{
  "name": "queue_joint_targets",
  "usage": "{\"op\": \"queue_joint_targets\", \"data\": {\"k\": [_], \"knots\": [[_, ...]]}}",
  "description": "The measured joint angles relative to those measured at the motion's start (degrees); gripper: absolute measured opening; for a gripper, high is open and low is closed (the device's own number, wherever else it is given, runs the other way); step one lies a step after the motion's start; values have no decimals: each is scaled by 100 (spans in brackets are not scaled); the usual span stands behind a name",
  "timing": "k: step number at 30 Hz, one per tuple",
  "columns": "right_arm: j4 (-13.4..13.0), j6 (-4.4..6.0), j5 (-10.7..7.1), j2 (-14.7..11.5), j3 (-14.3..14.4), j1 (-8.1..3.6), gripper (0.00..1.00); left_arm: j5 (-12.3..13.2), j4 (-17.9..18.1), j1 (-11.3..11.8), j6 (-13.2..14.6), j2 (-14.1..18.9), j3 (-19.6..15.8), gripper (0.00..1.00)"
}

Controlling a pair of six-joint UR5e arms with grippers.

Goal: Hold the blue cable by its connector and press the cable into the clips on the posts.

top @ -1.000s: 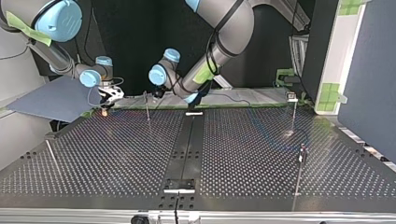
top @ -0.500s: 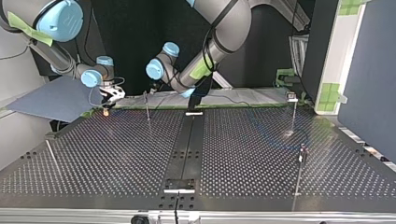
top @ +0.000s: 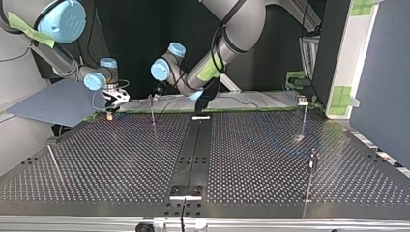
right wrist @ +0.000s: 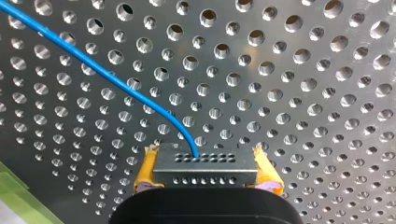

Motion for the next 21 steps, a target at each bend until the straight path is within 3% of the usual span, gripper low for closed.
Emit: {"op": "queue_joint_targets", "data": {"k": [9,15,21], "knots": [[-2,0,0,0,-1,17,0,122,491,-163,-393,26,-488,100],[-2,0,0,0,-1,23,0,286,793,-235,-405,29,-736,100],[-2,0,-1,0,-1,31,0,135,1114,-267,-433,21,-763,100]]}}
